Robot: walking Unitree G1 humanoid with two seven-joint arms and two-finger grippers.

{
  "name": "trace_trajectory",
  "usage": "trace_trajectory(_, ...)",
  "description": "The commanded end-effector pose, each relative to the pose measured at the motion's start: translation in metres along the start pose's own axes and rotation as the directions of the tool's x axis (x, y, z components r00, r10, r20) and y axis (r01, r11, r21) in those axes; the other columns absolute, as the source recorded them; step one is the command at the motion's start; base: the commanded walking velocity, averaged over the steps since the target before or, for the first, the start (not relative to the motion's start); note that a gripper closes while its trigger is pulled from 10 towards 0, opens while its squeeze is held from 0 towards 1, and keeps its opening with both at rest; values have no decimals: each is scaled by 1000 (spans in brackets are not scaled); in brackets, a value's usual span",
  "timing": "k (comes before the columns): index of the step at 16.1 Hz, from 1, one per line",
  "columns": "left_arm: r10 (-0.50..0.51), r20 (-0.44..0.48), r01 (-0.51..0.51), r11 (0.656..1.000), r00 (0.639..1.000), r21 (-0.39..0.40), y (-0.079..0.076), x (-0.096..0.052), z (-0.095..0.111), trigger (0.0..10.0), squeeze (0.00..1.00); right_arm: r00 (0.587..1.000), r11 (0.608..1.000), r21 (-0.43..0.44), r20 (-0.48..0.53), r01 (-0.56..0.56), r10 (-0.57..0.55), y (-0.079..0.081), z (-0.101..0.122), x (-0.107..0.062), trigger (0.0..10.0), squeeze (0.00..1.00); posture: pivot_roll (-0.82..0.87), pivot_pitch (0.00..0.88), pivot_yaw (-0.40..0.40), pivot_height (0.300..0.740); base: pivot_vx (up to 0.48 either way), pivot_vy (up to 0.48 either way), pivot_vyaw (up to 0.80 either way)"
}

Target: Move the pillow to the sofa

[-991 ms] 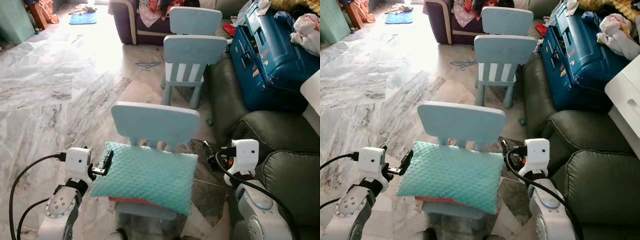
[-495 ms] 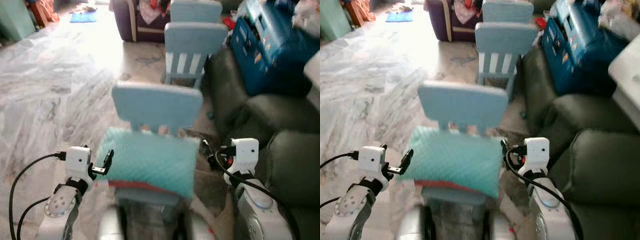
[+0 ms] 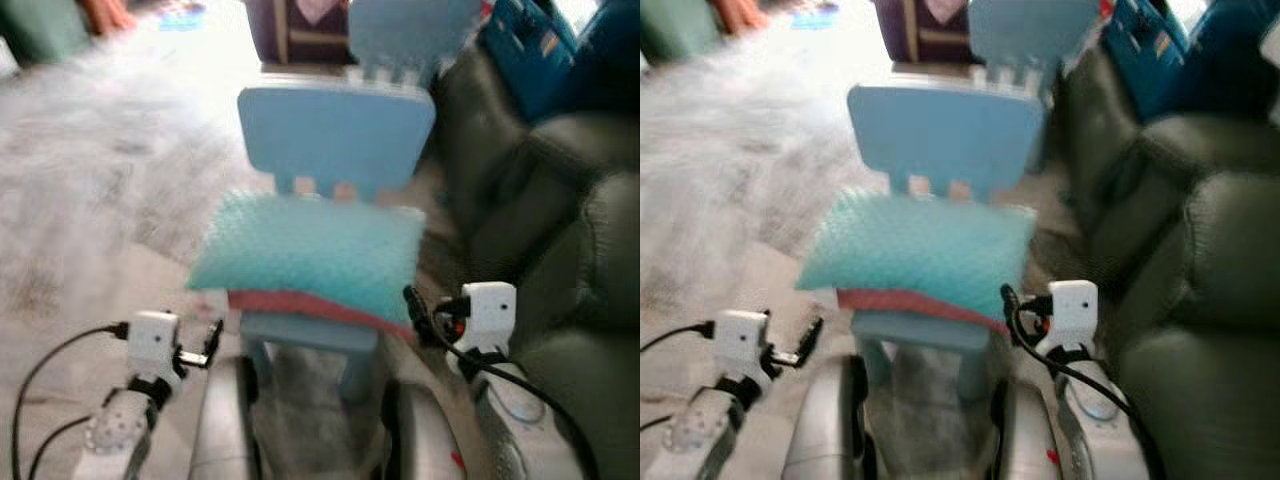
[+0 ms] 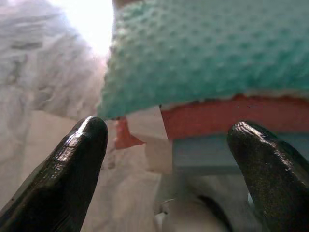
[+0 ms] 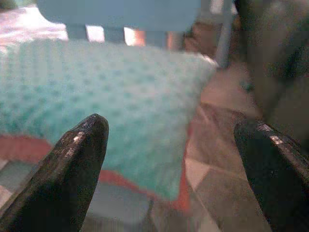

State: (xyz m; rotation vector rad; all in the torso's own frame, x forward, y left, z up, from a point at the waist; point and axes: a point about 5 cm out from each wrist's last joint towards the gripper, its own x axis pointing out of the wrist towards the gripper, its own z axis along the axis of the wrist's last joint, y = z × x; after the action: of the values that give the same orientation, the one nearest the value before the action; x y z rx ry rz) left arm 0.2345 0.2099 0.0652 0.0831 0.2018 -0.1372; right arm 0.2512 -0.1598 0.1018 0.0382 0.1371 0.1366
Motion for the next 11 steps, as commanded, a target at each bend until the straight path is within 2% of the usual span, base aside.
trace_trajectory(1, -3, 33, 3, 1000, 999, 8, -1, 3, 9, 10000, 0, 1000, 1000, -6, 14, 2, -1, -3, 5, 0, 10000, 0, -58, 200, -18, 542, 0, 0, 0)
trace_trajectory(5, 5, 19, -4, 1000, 1000, -2, -1, 1, 7, 10000, 0, 1000, 1000, -7, 13, 0, 0, -3, 5, -1, 10000, 0, -60, 208, -20, 542, 0, 0, 0)
trace_trajectory(7, 22, 6, -23, 1000, 1000, 18, 4, 2, 6, 10000, 0, 1000, 1000, -13, 26, -6, 7, -4, 9, 4, 10000, 0, -60, 215, -21, 542, 0, 0, 0)
trace_trajectory(9, 55, -21, -54, 998, 998, 30, 16, 7, 4, 10000, 0, 999, 1000, -17, 51, -1, 2, -8, 18, 15, 10000, 0, -59, 224, -24, 542, 0, 0, 0)
trace_trajectory(11, 123, -3, -122, 991, 992, 60, 45, 20, 12, 10000, 0, 996, 1000, 7, 89, -4, 4, -14, 34, 27, 10000, 0, -63, 240, -27, 542, 0, 0, 0)
